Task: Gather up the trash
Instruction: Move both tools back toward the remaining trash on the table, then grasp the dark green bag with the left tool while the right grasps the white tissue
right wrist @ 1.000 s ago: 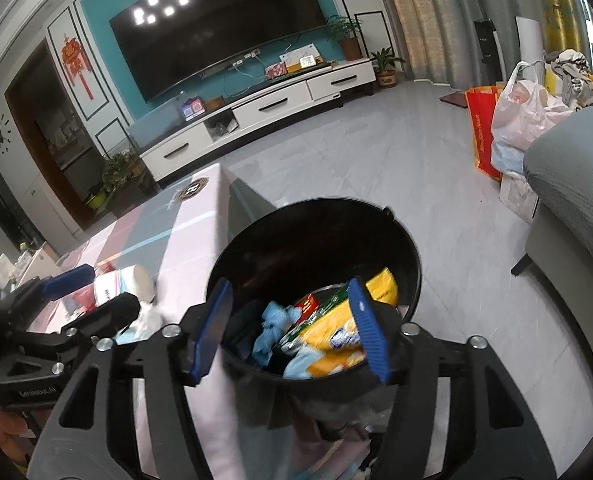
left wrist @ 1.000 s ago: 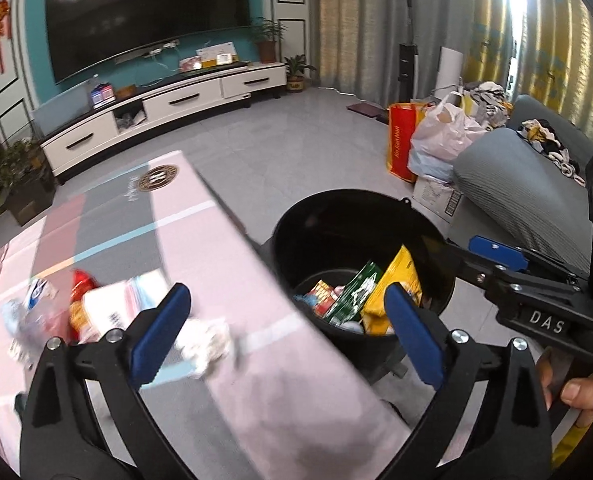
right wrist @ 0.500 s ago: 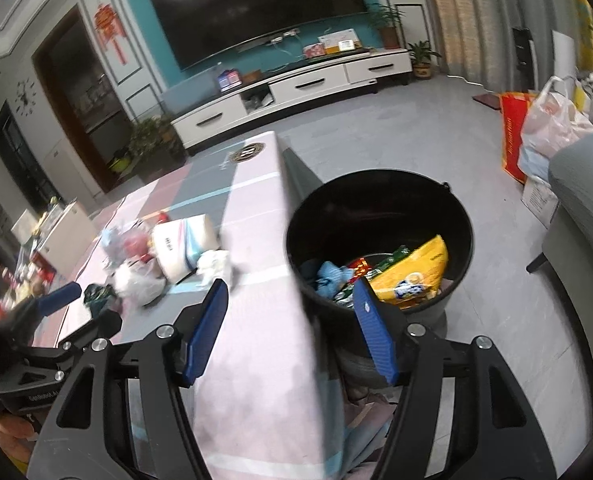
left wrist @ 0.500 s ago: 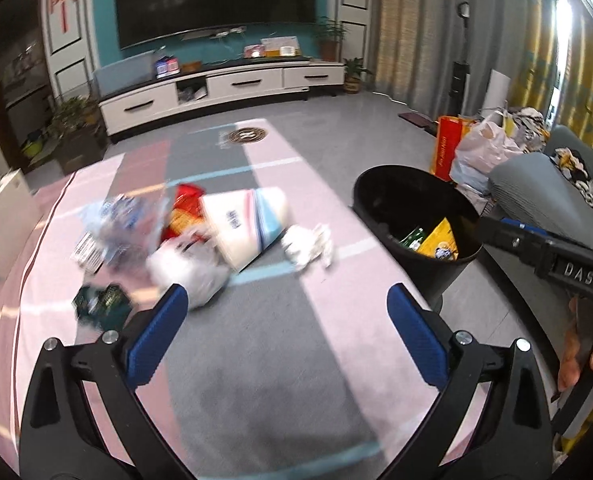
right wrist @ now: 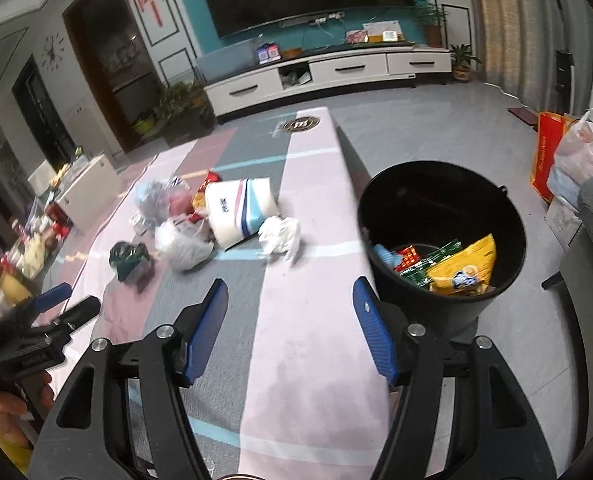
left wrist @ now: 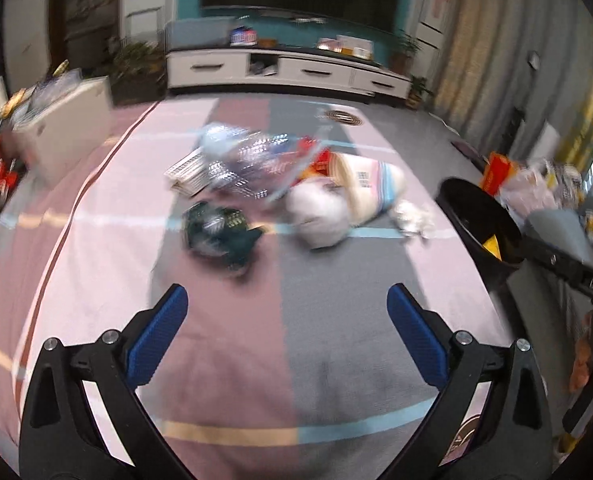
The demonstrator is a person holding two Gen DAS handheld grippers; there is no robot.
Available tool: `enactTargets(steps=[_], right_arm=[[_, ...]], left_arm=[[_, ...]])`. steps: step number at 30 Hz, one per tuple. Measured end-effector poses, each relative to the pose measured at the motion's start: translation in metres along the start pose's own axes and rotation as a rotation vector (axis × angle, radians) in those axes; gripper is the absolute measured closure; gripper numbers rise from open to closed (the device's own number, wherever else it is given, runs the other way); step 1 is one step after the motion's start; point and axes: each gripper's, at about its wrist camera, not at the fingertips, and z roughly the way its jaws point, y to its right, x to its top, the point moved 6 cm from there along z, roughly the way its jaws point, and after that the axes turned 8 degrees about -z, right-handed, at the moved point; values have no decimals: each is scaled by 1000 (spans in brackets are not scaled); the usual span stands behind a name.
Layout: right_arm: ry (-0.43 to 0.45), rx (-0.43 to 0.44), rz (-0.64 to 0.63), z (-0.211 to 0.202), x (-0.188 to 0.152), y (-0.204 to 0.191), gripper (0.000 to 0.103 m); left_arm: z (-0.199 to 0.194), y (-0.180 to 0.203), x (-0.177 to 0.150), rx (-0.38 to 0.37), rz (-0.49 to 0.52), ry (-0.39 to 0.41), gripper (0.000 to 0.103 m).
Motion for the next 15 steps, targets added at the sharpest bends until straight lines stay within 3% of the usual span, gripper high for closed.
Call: enactTargets(steps=[8, 15], right_arm=[[-57, 18, -23, 26, -4, -13, 39], [-92, 17, -24, 50, -3, -15, 39]], left_arm=[[3, -72, -7, 91, -142, -9, 4], [14, -69, -2, 39, -156, -5, 4]])
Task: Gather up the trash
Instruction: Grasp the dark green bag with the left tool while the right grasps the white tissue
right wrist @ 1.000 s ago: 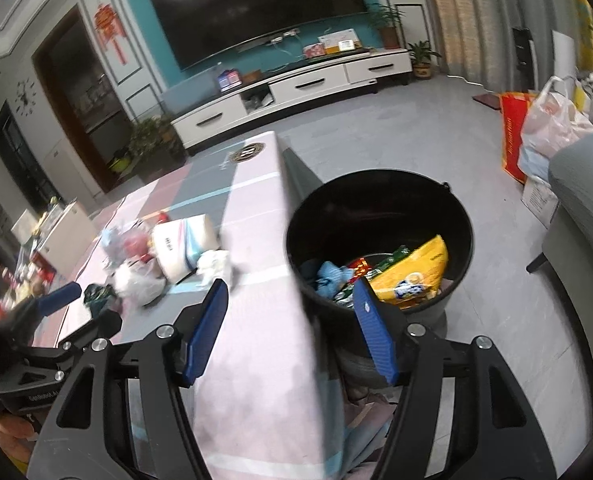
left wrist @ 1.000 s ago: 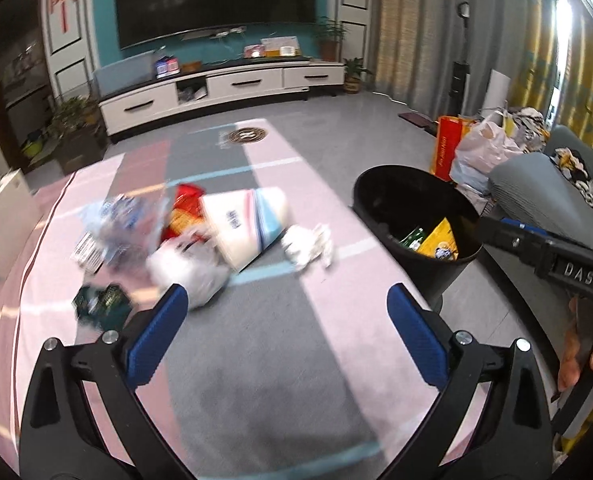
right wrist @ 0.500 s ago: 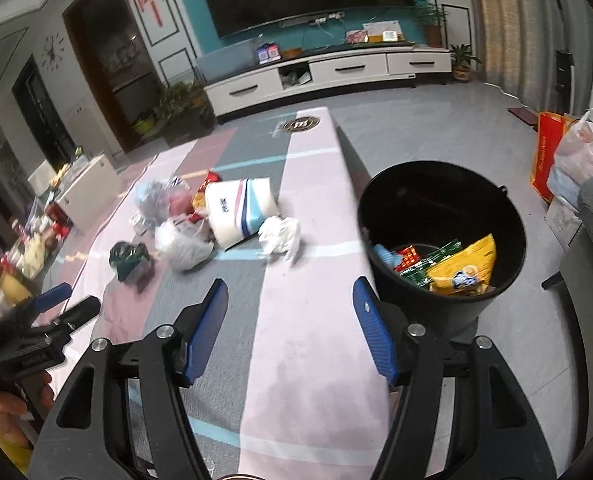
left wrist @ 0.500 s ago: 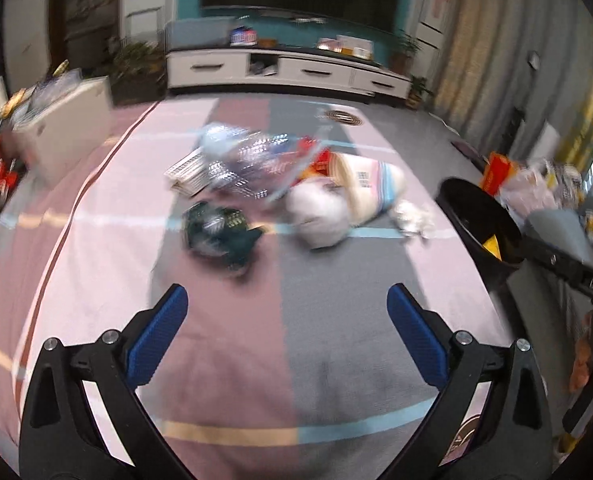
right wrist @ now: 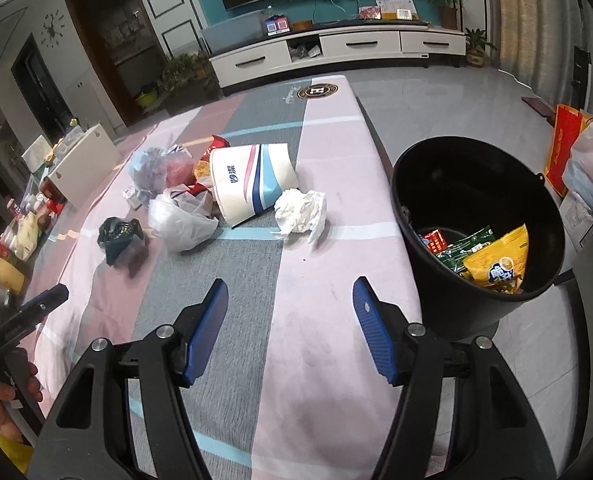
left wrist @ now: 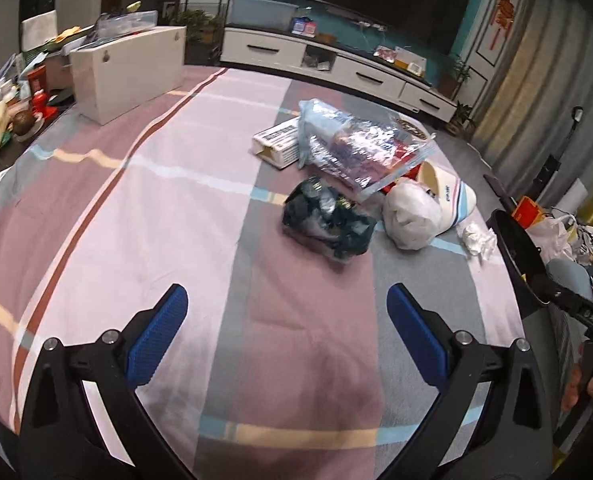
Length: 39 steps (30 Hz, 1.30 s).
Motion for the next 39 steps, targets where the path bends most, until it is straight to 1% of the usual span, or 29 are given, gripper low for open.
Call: enactTargets(steps=[4, 8, 13, 15, 22, 23, 24, 25, 26, 27, 29, 31, 33, 34, 37, 39], right_arm=[[-14, -6, 3, 12, 2, 4, 39], [-11, -12, -11, 32, 12, 8, 39], [-15, -30, -13, 62, 28, 11, 39], [-18, -49, -23, 73, 36, 12, 39], [-30, -44, -43, 99, 50, 9, 39], [-31, -42, -48, 101, 50, 8, 39], [-33, -40, -52, 103, 50, 7, 39], [-35, -38, -58, 104, 50, 6, 39], [-35, -38, -62, 105, 50, 5, 39], [-35, -36, -65, 107, 51, 5, 39], [-33, -36, -68, 107, 51, 4, 46], [-38, -30, -67, 109, 50, 4, 61], [-45, -27, -62, 110, 50, 4, 66], [-43, -25, -59, 110, 50, 5, 72], [-36, -15, -51, 106, 48, 7, 78], [-27, -8, -52, 104, 47, 8, 80]], left_arm=[[10, 11, 8, -23, 34, 23, 4], [25, 22, 19, -41, 65, 36, 4], [47, 29, 28, -56, 77, 19, 4], [56, 31, 30, -62, 81, 7, 4], [80, 33, 40, -67, 82, -12, 5], [83, 34, 41, -65, 86, -14, 6], [85, 35, 40, -63, 90, -19, 13], [88, 35, 41, -58, 91, -25, 24], [90, 35, 41, -61, 87, -31, 27], [91, 34, 42, -59, 84, -27, 28], [90, 34, 43, -61, 82, -24, 37], [88, 33, 41, -64, 78, -25, 43], [87, 31, 40, -69, 73, -28, 47], [86, 31, 39, -70, 71, -29, 49], [82, 30, 36, -76, 67, -35, 51], [78, 30, 32, -80, 62, -41, 52]])
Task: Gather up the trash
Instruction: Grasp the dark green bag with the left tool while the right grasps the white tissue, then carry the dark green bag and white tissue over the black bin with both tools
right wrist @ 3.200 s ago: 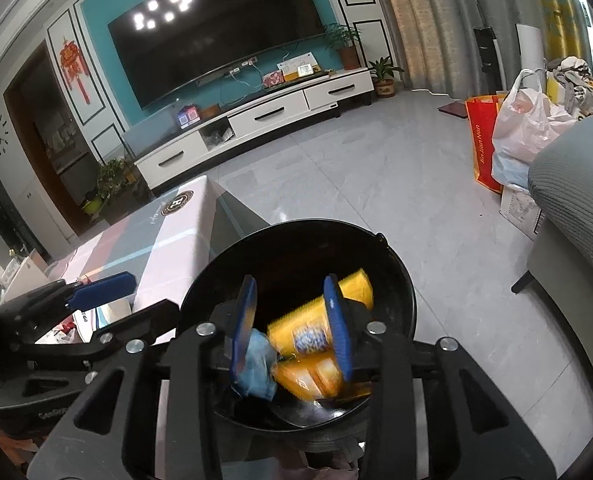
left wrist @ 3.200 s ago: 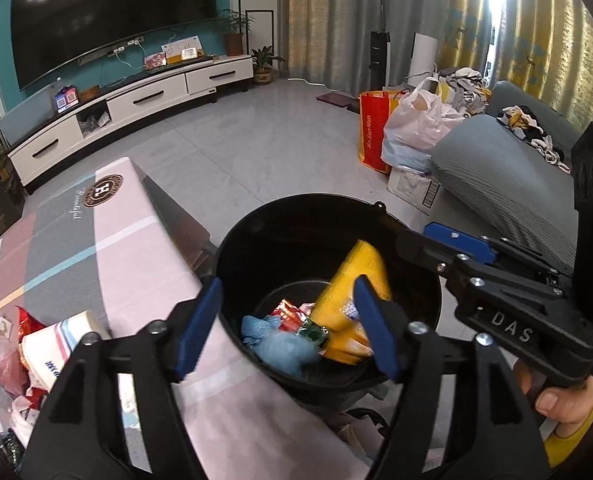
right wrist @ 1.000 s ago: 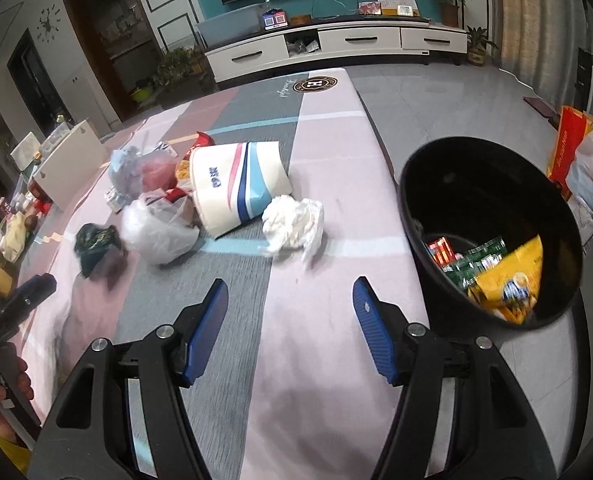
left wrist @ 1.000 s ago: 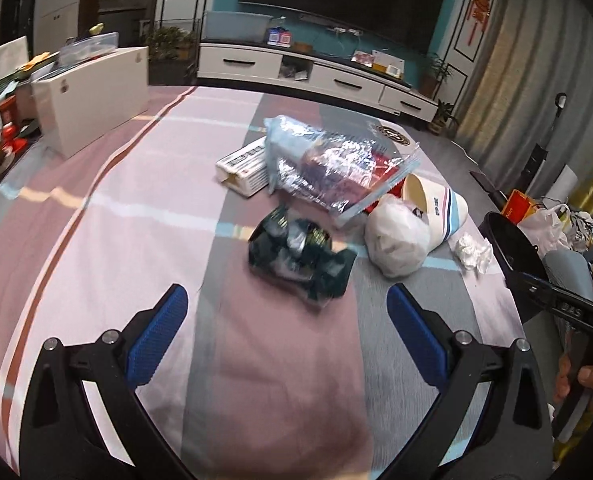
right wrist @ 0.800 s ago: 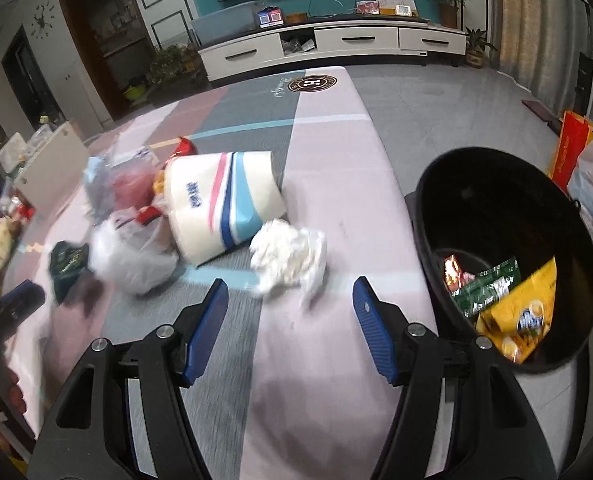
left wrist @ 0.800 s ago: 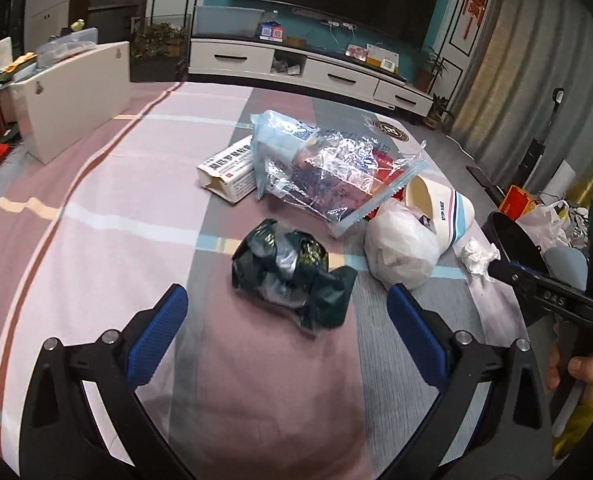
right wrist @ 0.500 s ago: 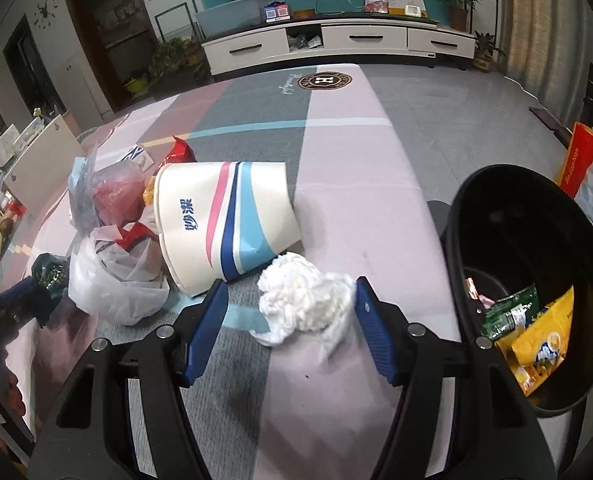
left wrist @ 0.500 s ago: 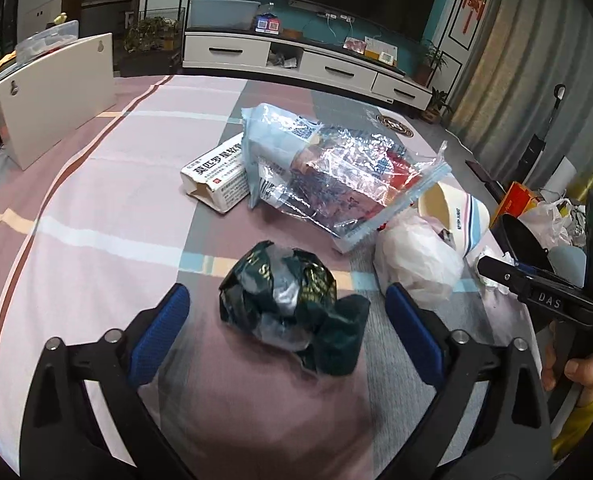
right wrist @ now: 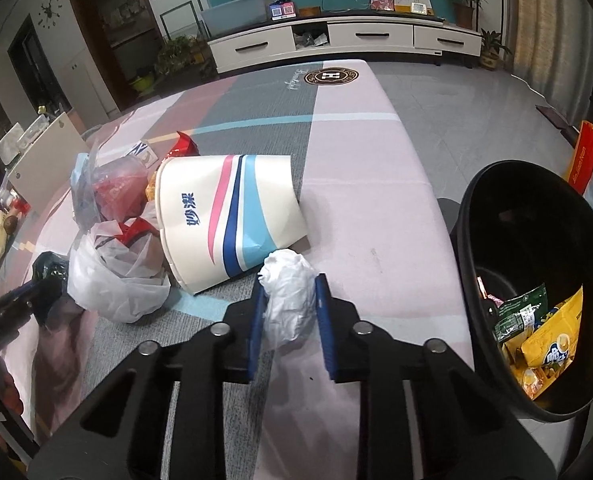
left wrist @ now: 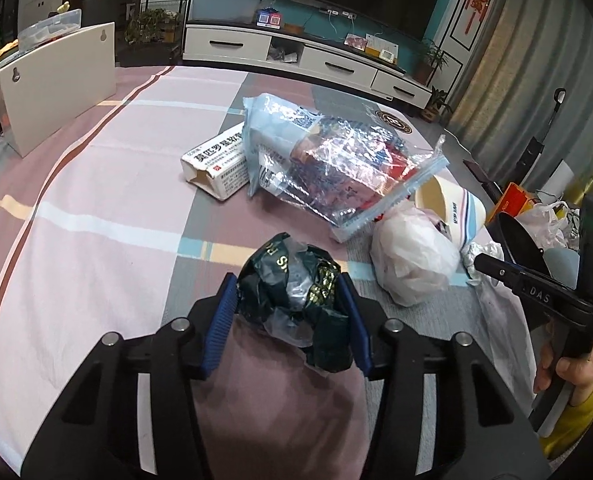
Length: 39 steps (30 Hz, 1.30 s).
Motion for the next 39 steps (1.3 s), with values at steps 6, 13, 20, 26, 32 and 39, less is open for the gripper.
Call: enactTargets(steps=[6, 13, 20, 26, 32, 39], right_arm=[[30, 25, 20, -21, -7, 1, 82], [61, 61, 37, -58, -21, -4, 82], [87, 90, 14, -93, -33, -16, 82], [120, 103, 21, -116, -37, -16, 81], [157, 103, 35, -134, -40, -9, 81], [194, 102, 58, -151, -43, 2, 81]], left_arm=[[-24, 9, -9, 10, 25, 4, 53], [-57, 24, -13, 31, 64, 38, 53], [-82, 42, -18, 18, 94, 62, 53], [-97, 61, -22, -3, 128, 79, 53], [-108, 85, -26, -30, 172, 90, 53], [-113, 113, -28, -56, 227, 97, 53]])
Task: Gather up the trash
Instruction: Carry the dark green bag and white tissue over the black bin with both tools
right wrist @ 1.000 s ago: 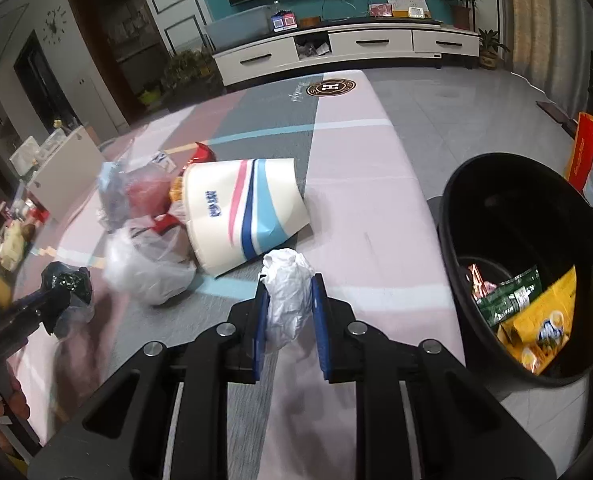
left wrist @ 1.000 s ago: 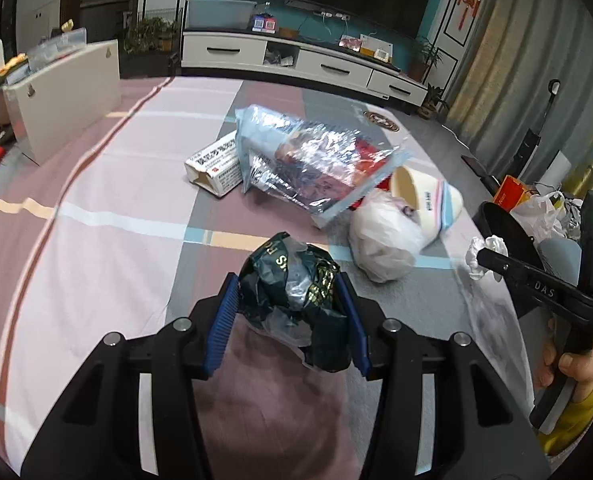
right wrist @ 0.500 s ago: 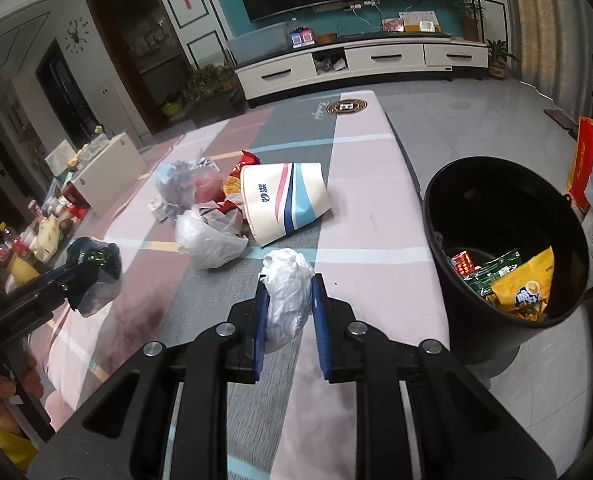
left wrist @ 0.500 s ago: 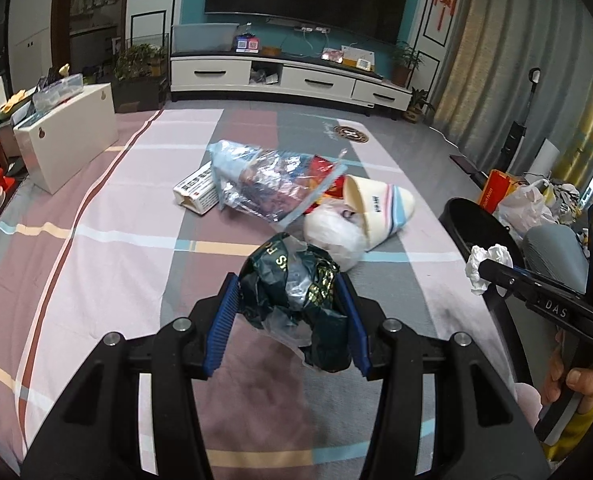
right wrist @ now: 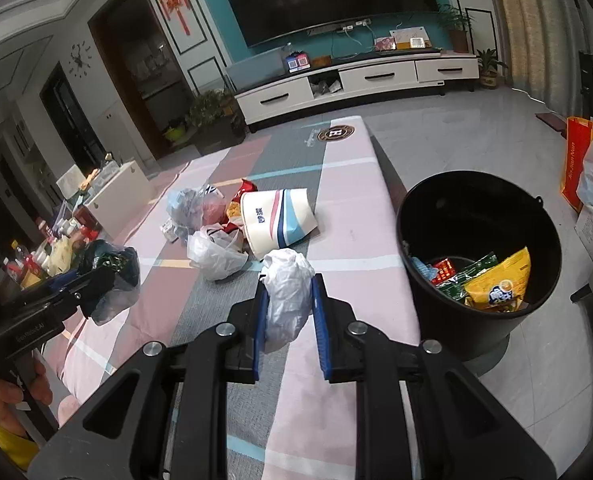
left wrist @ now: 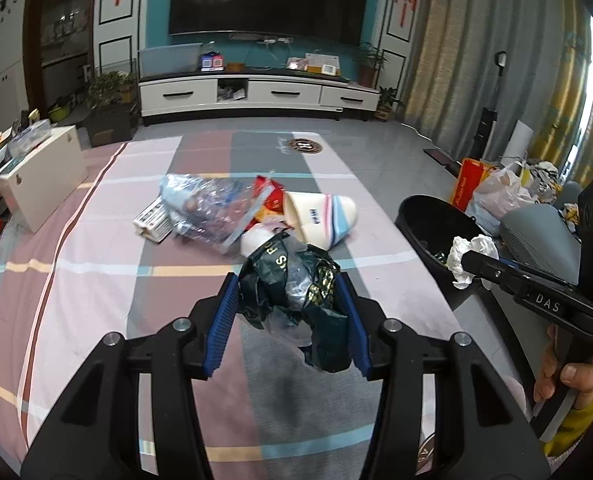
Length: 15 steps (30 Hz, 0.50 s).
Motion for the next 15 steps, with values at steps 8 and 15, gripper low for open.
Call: enactTargets(steps=[8, 15], right_arm=[[33, -13, 31, -18, 0, 16, 81], [62, -31, 67, -29, -1, 34, 81]], left_arm=[[7, 34, 4, -37, 60, -11, 52], [14, 60, 6, -63, 110, -18, 52]])
